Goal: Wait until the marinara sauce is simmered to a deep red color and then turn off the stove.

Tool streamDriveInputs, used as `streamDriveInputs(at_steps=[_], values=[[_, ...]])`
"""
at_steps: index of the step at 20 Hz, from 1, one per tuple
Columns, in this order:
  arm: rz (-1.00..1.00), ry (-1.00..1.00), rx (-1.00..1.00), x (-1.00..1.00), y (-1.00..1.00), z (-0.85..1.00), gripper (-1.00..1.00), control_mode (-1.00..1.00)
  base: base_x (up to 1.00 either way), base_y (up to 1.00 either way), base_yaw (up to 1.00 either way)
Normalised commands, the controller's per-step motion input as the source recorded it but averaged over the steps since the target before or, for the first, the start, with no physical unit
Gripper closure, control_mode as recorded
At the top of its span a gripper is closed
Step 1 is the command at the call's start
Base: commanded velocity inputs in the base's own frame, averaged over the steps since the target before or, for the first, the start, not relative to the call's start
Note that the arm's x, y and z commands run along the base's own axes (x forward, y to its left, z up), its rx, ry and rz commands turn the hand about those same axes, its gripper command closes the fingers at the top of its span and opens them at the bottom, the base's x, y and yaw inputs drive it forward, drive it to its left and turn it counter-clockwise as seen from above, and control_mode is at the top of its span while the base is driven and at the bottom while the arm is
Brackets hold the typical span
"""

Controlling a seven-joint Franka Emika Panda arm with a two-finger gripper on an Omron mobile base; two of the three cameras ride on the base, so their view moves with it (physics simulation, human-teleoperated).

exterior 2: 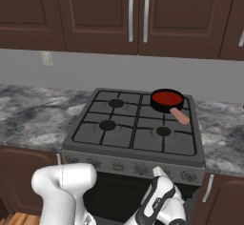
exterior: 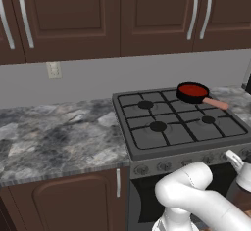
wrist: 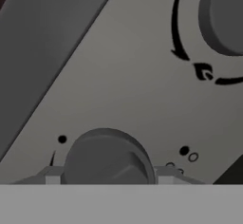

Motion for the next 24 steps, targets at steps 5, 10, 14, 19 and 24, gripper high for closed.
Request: streamDriveInputs(at_steps=[5,10,14,19,24], values=[[-0.13,0.08,0.18,0.06,-0.01,0.11,1.0,-1.0,0.0,0.0,0.0],[-0.15,0.08,0.2,0.07,-0.01,0.1,1.0,-1.0,0.0,0.0,0.0],[-0.16,0.08,0.2,0.04,-0.02,0.06,1.0,-1.0,0.0,0.0,0.0],[-0.17,0.07,0.22,0.04,-0.06,0.07,1.0,-1.0,0.0,0.0,0.0],[-0.18,0.07,0.22,0.06,-0.04,0.06,1.0,-1.0,0.0,0.0,0.0]])
